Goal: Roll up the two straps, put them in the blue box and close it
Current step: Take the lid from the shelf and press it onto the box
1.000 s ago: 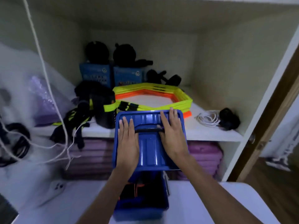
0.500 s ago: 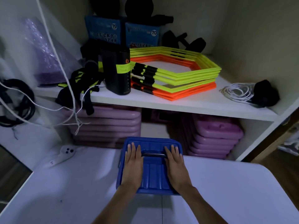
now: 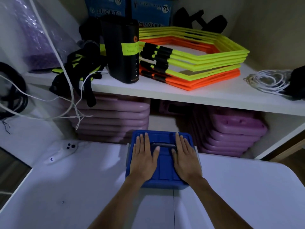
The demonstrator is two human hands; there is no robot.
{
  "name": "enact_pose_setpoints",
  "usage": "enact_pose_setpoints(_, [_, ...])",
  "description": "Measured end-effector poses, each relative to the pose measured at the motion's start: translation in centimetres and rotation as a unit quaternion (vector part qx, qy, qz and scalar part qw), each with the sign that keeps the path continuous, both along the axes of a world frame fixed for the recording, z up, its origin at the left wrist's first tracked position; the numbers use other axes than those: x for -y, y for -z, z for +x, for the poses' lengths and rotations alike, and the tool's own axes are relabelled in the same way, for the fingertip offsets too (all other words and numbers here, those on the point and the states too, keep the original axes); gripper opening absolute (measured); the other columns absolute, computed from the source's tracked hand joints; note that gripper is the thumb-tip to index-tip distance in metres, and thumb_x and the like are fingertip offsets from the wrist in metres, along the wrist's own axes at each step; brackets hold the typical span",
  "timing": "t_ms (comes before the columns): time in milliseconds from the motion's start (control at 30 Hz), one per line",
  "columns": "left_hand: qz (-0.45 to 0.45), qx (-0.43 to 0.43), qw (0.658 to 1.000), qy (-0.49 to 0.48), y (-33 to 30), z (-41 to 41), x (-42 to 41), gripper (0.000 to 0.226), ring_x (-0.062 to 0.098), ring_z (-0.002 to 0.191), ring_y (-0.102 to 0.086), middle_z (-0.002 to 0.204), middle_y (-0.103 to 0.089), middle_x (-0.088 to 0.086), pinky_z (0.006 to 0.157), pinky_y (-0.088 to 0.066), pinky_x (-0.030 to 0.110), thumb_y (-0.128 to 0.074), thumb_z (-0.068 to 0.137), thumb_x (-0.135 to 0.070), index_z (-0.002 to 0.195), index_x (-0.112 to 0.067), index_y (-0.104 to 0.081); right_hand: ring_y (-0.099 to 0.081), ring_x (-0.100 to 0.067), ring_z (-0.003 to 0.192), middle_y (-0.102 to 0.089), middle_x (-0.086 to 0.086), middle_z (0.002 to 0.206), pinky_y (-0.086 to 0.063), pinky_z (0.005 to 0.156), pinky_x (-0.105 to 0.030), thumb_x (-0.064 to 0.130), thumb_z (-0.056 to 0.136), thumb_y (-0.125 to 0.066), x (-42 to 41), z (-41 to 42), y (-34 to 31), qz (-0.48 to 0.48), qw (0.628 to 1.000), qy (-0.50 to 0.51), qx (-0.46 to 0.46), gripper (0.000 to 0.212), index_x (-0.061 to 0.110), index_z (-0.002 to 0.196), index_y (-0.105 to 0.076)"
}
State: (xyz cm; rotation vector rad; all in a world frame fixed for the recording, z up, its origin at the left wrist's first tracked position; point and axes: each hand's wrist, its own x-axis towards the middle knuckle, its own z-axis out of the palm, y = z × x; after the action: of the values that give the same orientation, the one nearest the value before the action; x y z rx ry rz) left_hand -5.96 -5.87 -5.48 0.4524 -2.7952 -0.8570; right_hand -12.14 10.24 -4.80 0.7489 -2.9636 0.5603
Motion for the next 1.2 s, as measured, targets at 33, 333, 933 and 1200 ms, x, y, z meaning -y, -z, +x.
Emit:
enact_pose_setpoints(33, [0.000, 0.000, 1.000, -0.007, 0.0, 0.0, 0.0, 0.074, 0.013, 0.143, 0.017, 0.153, 0.020, -0.002, 0.116, 0.010, 0.028, 0.002, 0.089, -0.060, 0.146, -0.017, 0.019, -0.005, -0.019, 0.150, -0.004, -0.003, 0.163, -0.011, 0.122, -0.037, 0.055, 0.097, -0.011, 0.1, 0.1, 0.1, 0.001, 1.000, 0.003, 0.002, 0.067, 0.025, 0.153, 0.012])
enact_pose_setpoints(333, [-0.176, 0.065, 0.982, -0.013, -0.5, 0.0, 0.5, 0.078, 0.034, 0.145, -0.005, 0.156, -0.006, 0.023, 0.117, -0.002, 0.042, 0.011, 0.089, -0.049, 0.149, -0.007, -0.014, 0.010, -0.027, 0.149, 0.008, -0.006, 0.162, 0.002, 0.121, -0.042, 0.063, 0.085, 0.020, 0.3, 0.8, 0.6, 0.091, 0.996, -0.014, -0.009, 0.077, 0.029, 0.153, 0.009])
enact_pose_setpoints(933, [0.056, 0.018, 0.996, -0.061, -0.6, 2.0, 3.1, 0.067, 0.037, 0.137, -0.030, 0.149, -0.032, 0.022, 0.113, -0.028, 0.047, -0.048, 0.094, -0.041, 0.143, -0.001, -0.026, 0.012, -0.027, 0.149, 0.004, -0.006, 0.163, 0.005, 0.121, -0.045, 0.056, 0.092, 0.005, 0.4, 0.7, 0.8, 0.105, 0.994, -0.007, -0.015, 0.066, 0.029, 0.153, 0.009])
enact_pose_setpoints(1200, [-0.148, 0.060, 0.987, 0.005, 0.2, 1.9, 2.0, 0.077, 0.031, 0.145, -0.003, 0.154, -0.004, 0.022, 0.117, -0.003, 0.039, 0.001, 0.093, -0.052, 0.144, 0.004, -0.012, 0.012, -0.024, 0.149, 0.003, -0.008, 0.163, 0.006, 0.121, -0.046, 0.058, 0.093, -0.001, 0.4, 0.8, 0.6, 0.069, 0.998, -0.009, -0.010, 0.068, 0.028, 0.154, 0.000])
